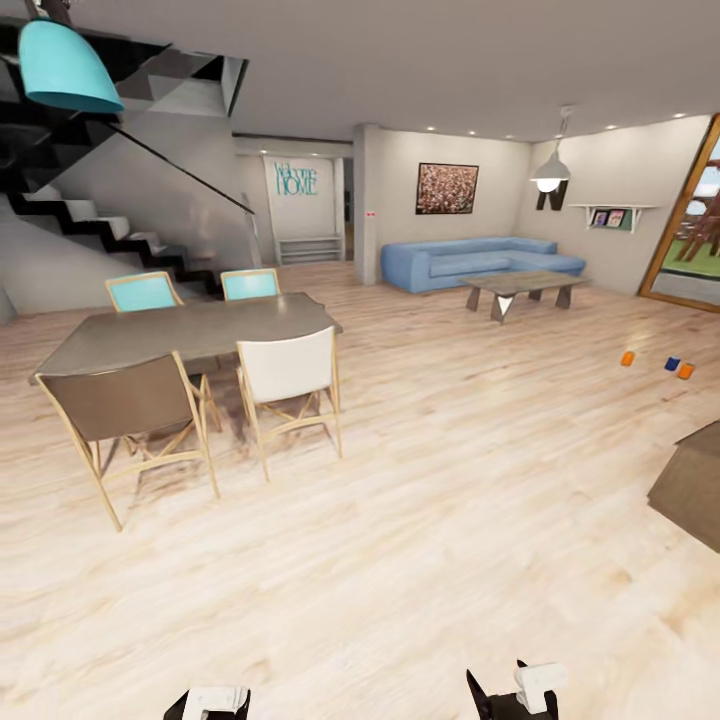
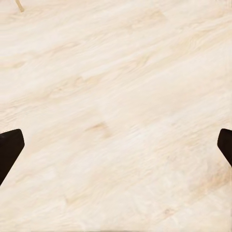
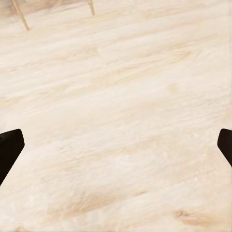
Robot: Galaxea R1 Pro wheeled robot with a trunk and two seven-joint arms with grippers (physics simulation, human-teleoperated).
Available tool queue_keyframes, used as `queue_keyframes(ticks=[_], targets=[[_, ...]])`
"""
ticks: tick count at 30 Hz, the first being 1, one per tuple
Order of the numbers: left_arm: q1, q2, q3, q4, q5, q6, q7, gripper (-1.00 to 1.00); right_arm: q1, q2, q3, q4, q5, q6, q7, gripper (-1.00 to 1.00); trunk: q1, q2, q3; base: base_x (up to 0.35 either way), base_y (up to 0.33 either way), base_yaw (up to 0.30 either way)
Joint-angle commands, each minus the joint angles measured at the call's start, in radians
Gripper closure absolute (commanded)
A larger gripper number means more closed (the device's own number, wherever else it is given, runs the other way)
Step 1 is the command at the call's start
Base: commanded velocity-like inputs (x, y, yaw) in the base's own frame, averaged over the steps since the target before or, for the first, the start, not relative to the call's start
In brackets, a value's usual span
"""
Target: Put the three can of soda from the living room inside the tash can in the kitchen.
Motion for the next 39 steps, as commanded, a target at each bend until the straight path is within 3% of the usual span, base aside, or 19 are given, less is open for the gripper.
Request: queue_keyframes(ticks=[1,18,39], targets=[[0.0,0.0,0.0,0.0,0.0,0.0,0.0,-1.0,0.0,0.0,0.0,0.0,0.0,0.0,0.0,-1.0,0.0,0.0,0.0,0.002,-0.22,0.241],[0.0,0.0,-0.001,0.0,-0.006,0.001,-0.001,-1.0,0.0,0.0,0.0,0.0,0.0,0.0,0.0,-1.0,0.0,0.0,0.0,0.055,-0.261,0.082],[0.0,0.0,-0.001,0.0,-0.005,0.001,-0.002,-1.0,0.0,0.0,0.0,0.0,0.0,0.0,0.0,-1.0,0.0,0.0,0.0,0.239,-0.228,0.0]])
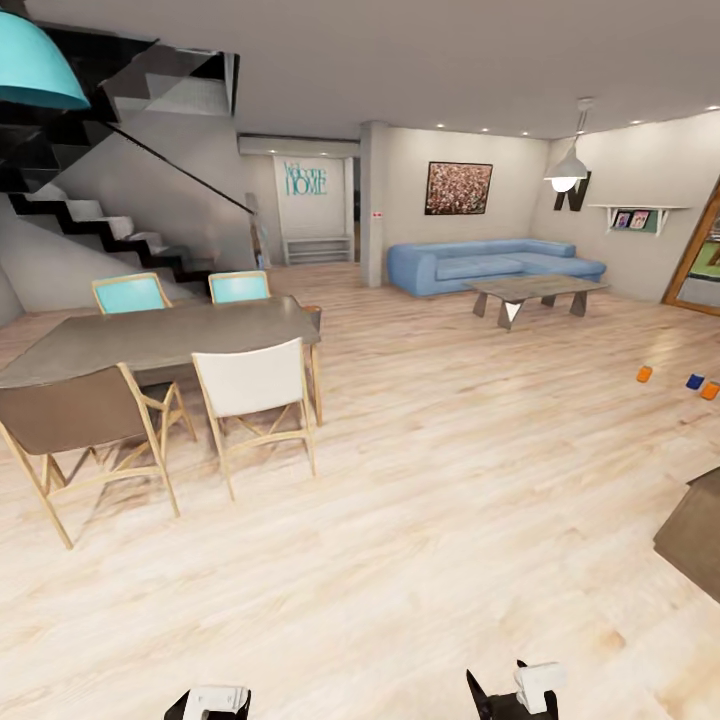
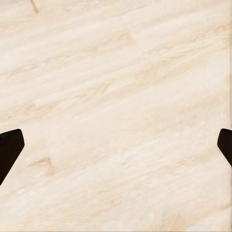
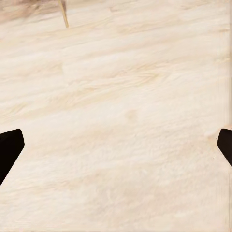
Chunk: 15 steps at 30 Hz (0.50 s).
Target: Put the three can of soda from the living room inside the tash can in the kitchen.
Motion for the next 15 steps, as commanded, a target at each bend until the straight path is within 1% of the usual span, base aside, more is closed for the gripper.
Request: queue_keyframes(ticks=[1,15], targets=[[0.0,0.0,0.0,0.0,0.0,0.0,0.0,-1.0,0.0,0.0,0.0,0.0,0.0,0.0,0.0,-1.0,0.0,0.0,0.0,0.272,-0.198,0.0],[0.0,0.0,0.0,0.0,-0.002,0.0,0.0,-1.0,-0.003,0.0,0.002,0.0,-0.001,0.0,0.0,-1.0,0.0,0.0,0.0,0.272,-0.198,0.0]])
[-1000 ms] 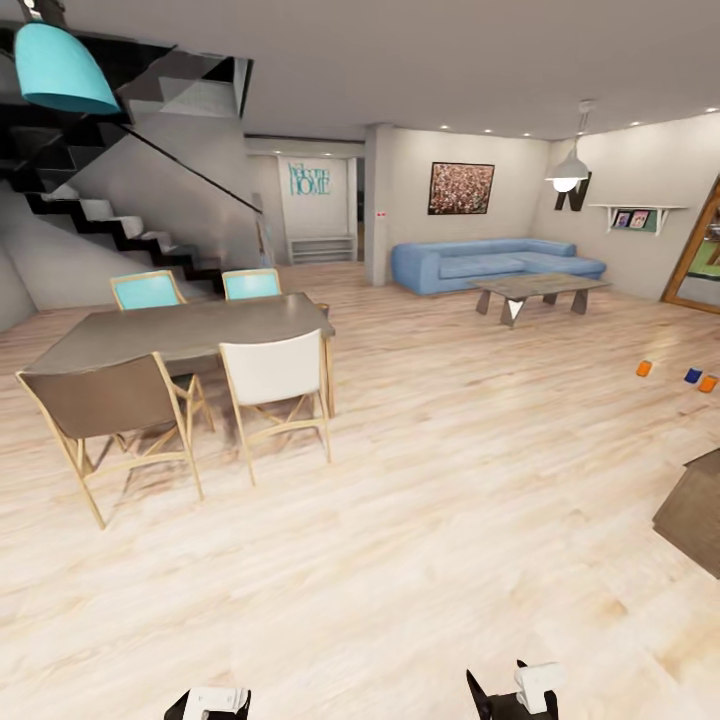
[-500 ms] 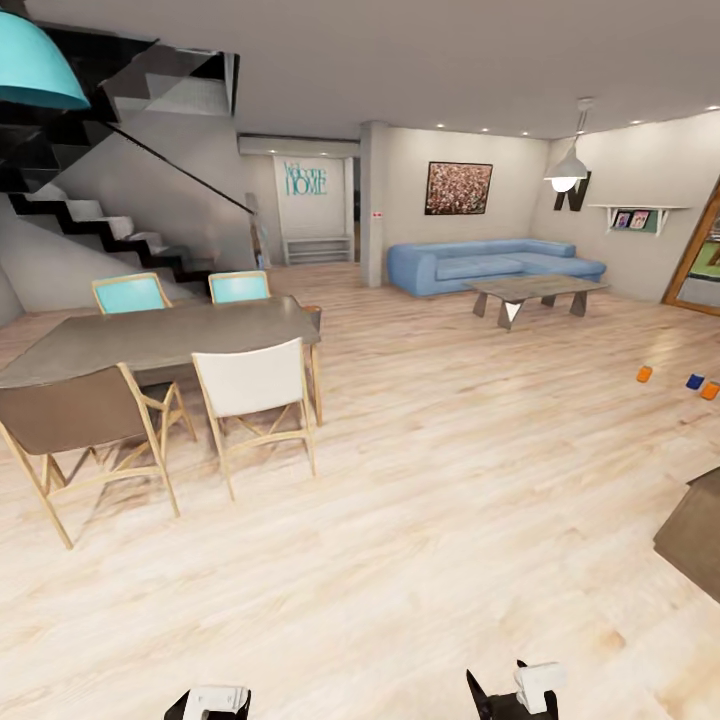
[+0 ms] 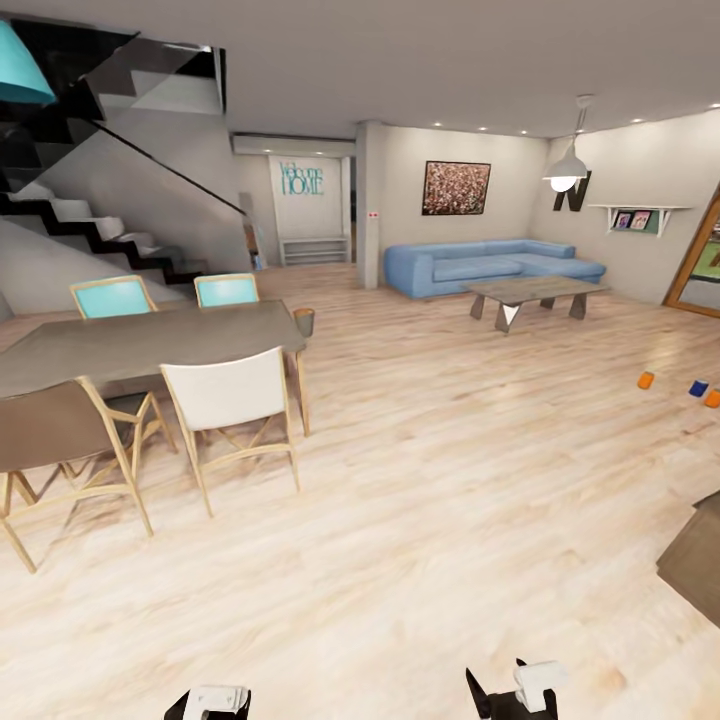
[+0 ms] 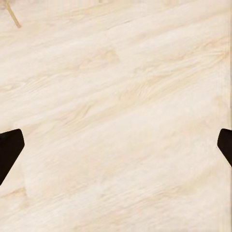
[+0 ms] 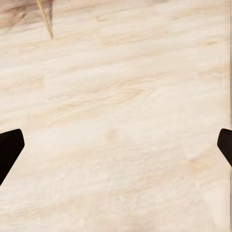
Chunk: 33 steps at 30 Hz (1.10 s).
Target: Put the three can of soda from the living room inside the tash can in the kitchen.
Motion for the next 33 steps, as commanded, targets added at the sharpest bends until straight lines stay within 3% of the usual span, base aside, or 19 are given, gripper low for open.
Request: queue_keyframes(ticks=[1,33], targets=[[0.0,0.0,0.0,0.0,0.0,0.0,0.0,-1.0,0.0,0.0,0.0,0.0,0.0,0.0,0.0,-1.0,0.0,0.0,0.0,0.272,-0.198,0.0],[0.001,0.0,0.0,-0.002,0.002,0.0,0.0,-1.0,0.0,-0.011,-0.006,0.002,-0.002,0.0,0.0,-1.0,0.0,0.0,0.0,0.276,-0.187,0.0]])
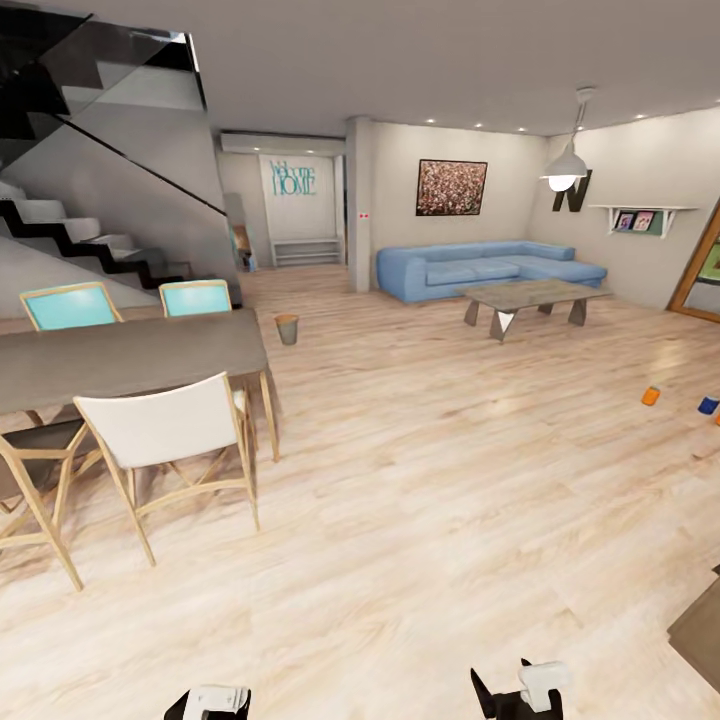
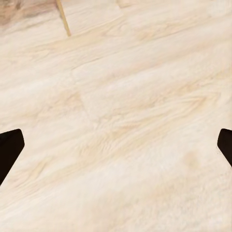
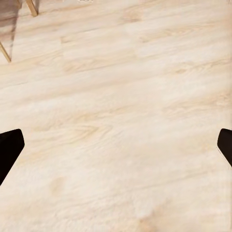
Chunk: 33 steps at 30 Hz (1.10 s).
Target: Put the three can of soda from the living room inside the tash can in the kitchen.
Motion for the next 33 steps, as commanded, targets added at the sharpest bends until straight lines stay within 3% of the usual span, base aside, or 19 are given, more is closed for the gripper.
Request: queue_keyframes(ticks=[1,15,33], targets=[[0.0,0.0,0.0,0.0,0.0,0.0,0.0,-1.0,0.0,0.0,0.0,0.0,0.0,0.0,0.0,-1.0,0.0,0.0,0.0,0.312,-0.054,0.0],[0.0,0.0,0.0,0.0,0.0,0.0,0.0,-1.0,0.0,0.0,0.0,0.001,0.0,0.0,0.0,-1.0,0.0,0.0,0.0,0.321,-0.029,0.0],[0.0,0.0,0.0,0.0,0.0,-0.001,0.001,-1.0,0.0,0.002,0.0,0.003,-0.001,0.0,0.0,-1.0,0.0,0.0,0.0,0.321,-0.112,0.0]])
